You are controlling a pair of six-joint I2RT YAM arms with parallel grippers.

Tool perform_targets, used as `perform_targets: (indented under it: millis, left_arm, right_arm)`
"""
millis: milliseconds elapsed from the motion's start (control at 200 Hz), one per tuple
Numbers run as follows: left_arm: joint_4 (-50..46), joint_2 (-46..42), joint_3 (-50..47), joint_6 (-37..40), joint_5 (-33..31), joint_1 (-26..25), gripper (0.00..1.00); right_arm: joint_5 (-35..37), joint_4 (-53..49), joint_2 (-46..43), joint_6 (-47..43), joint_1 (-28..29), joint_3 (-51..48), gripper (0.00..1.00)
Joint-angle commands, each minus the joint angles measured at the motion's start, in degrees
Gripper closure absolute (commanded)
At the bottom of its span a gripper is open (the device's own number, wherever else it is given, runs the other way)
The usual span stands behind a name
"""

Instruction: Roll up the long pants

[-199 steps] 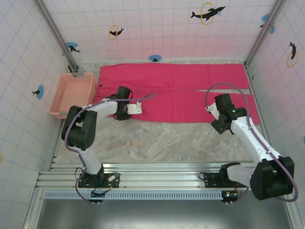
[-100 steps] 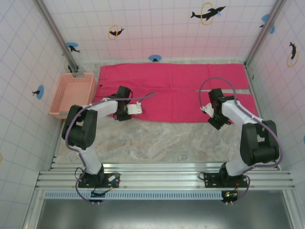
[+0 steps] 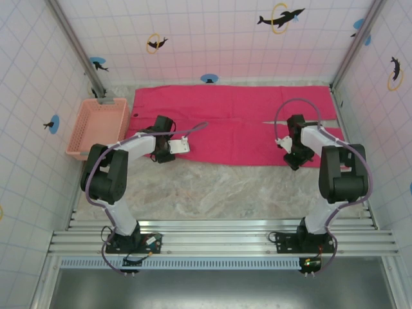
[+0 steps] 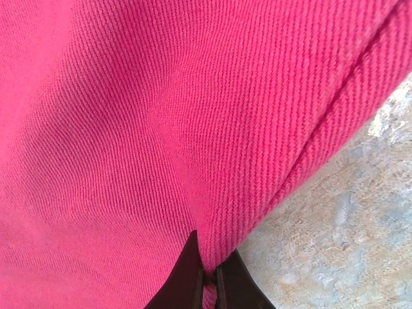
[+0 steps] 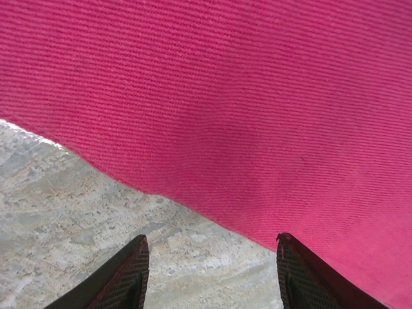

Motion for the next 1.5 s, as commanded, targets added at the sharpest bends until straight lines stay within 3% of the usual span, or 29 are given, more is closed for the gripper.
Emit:
perform_targets:
  millis: [0,160,320,415,545,701,906,1141,1306,1496]
  left_arm:
    - [-2.6,-2.1,0.3,-0.7,0.6,0.8,1.0]
    - [-2.5,-2.8,-0.2,-0.7,0.6,0.8,1.0]
    - [-2.8,-3.4,0.3,-1.0,0.1,1.2,1.0]
    - [-3.6,-3.4,1.4,-1.1,-0.8,1.3,1.0]
    - [-7.1,-4.8,3.7,-1.6,-1.8,1.3,1.0]
    - [-8.9,-11.7,0.0,-5.9,-4.6,1.2,1.0]
    - [-15.4,-15.0,-3.3,-10.5,-7.6,-2.2,1.0]
    - [-27.8,-18.6,1.0,-16.5,-12.4,-4.4,1.0]
    - [-28.3,-20.2,-0.8,-15.9,-14.9,-4.6,1.0]
    - [-31.8,-13.2,13.9,-12.2,-22.8,-4.1,1.0]
  right_arm:
    - [-1.0,-1.1,3.6,1.0,-0.1,3.5,0.45]
    - [-0.2,-1.4,7.6,2.5,-0.1,5.8,0.55]
    - [-1.8,-2.3,8.6,3.3,-0.8,7.1,0.85]
    - [-2.3,-2.4,6.9,3.4,-1.1,6.4,0.97]
    - [-2.9,-4.2,1.0,4.1,-0.9,5.5,1.0]
    - [2.2,-2.7,-10.8,5.7,0.4,-2.3,1.0]
    - [7.2,-3.0,-24.2,5.1,6.1,-9.2,1.0]
    - [9.1,-3.0,-37.1,3.6,0.4,-12.1,1.0]
    - [9.9,-1.8,-36.0,1.5,0.2,-10.5,1.0]
    - [11.7,-4.2,-23.8,-2.0,-1.6,5.6,1.0]
